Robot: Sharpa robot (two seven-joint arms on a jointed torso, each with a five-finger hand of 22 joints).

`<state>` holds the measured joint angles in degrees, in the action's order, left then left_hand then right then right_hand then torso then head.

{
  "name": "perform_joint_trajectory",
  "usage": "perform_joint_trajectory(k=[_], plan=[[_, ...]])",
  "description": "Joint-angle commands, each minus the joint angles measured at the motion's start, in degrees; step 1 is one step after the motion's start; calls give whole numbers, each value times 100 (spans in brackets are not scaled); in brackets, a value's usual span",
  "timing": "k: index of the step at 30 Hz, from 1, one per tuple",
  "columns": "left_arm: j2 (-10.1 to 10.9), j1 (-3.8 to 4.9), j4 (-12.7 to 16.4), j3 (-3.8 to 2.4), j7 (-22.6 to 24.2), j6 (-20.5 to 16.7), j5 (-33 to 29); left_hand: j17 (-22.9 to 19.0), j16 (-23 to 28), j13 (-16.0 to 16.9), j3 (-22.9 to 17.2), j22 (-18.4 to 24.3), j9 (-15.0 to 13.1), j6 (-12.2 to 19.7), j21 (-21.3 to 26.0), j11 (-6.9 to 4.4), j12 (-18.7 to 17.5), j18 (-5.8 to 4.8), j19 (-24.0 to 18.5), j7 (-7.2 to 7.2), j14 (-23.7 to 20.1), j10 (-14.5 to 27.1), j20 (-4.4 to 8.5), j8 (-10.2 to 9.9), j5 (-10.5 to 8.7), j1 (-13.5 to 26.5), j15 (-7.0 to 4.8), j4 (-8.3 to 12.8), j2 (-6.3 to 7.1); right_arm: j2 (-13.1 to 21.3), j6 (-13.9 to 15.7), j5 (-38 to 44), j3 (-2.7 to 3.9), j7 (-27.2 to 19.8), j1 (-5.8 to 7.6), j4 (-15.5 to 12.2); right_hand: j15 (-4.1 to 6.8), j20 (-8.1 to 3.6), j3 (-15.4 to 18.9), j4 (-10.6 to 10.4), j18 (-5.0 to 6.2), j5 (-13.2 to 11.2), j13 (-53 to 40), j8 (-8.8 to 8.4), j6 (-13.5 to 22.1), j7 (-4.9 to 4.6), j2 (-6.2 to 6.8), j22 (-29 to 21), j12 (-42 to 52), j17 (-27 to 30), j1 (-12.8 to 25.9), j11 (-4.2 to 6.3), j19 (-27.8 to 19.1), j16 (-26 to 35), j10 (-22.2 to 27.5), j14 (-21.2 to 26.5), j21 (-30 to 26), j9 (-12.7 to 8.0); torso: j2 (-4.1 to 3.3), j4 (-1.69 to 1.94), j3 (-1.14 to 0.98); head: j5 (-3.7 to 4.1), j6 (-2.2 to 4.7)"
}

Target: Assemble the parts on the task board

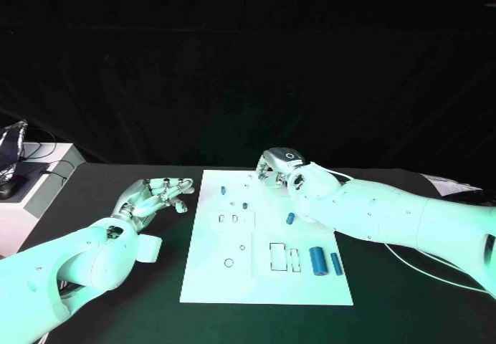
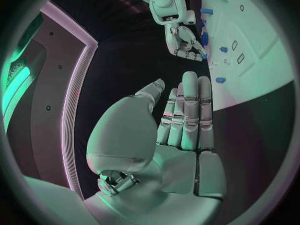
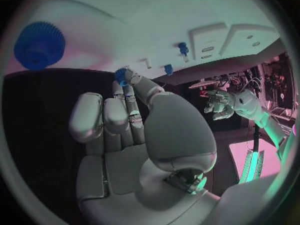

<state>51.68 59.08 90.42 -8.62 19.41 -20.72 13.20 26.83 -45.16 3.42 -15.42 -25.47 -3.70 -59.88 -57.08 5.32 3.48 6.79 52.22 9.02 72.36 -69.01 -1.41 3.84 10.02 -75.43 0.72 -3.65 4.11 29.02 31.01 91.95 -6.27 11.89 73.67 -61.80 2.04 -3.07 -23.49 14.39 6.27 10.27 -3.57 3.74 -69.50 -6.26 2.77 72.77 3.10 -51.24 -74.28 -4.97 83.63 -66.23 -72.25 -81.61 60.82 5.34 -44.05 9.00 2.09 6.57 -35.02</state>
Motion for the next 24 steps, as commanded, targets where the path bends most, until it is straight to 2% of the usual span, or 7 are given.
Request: perform_joint_trajectory(k=[1,2,3,10,17,20,24], plan=[[-17,3,20,-6,25,56,10,-5,-20,3,22,1,0,36,-18,4,-8,66,-37,14,-38,27,-13,-23,-32,-4,-9,25,-35,-117,323,49,4,24,-3,116,25,-4,-2,36,117,19,-21,-8,-46,-9,-254,5,40,-4,-189,254,52,1,-332,-21,-16,5,-10,32,17,4,1],[-18,3,20,-6,24,56,10,-5,-20,3,22,1,0,36,-18,4,-8,66,-37,14,-38,27,-13,-23,-32,-4,-9,25,-35,-146,344,50,5,22,-5,144,25,-4,-2,36,117,19,-21,-8,-46,-9,-254,5,40,-4,-189,254,52,1,-332,-21,-16,5,-13,39,20,7,1],[-18,3,22,-6,24,56,10,-5,-20,3,22,1,0,36,-18,4,-8,66,-37,14,-38,27,-13,-23,-32,-4,-9,25,-35,-179,368,52,5,18,-8,179,23,-4,-2,50,116,29,-20,-10,-40,-14,-254,393,36,-19,-191,251,171,25,-327,-19,-356,3,-14,47,23,10,0],[-11,4,50,-8,18,56,10,-14,-40,3,16,3,0,39,-32,5,-6,69,-43,17,-42,29,-16,-22,-32,-10,-8,34,-32,-327,422,49,6,-8,-14,346,20,-1,-6,48,116,25,-21,-7,-37,-19,-262,483,41,-27,-187,244,201,22,-324,-25,-444,5,-41,106,58,48,-9],[-13,4,52,-11,15,56,10,-14,-40,3,16,3,0,39,-32,5,-6,69,-43,17,-42,29,-16,-22,-32,-10,-8,34,-32,-364,370,45,6,-33,-15,341,20,-1,-6,48,116,25,-21,-7,-37,-19,-262,483,41,-27,-187,244,201,22,-324,-25,-444,5,-68,120,85,66,2],[-15,4,48,-12,13,56,10,-14,-40,3,16,3,0,39,-32,5,-6,69,-43,17,-42,29,-16,-22,-32,-10,-8,34,-32,-369,328,45,6,-32,-15,358,20,-1,-6,48,116,25,-21,-7,-37,-19,-262,483,41,-27,-187,244,201,22,-324,-25,-444,5,-76,120,87,61,1],[-18,5,41,-15,11,58,10,-14,-40,3,16,3,0,39,-32,5,-6,69,-43,17,-42,29,-16,-22,-32,-10,-8,34,-32,-383,292,50,6,-20,-14,414,30,-1,0,45,106,47,-24,-7,-26,-14,-261,848,33,-39,-190,252,334,30,-317,-26,-782,6,-81,126,87,77,2]])
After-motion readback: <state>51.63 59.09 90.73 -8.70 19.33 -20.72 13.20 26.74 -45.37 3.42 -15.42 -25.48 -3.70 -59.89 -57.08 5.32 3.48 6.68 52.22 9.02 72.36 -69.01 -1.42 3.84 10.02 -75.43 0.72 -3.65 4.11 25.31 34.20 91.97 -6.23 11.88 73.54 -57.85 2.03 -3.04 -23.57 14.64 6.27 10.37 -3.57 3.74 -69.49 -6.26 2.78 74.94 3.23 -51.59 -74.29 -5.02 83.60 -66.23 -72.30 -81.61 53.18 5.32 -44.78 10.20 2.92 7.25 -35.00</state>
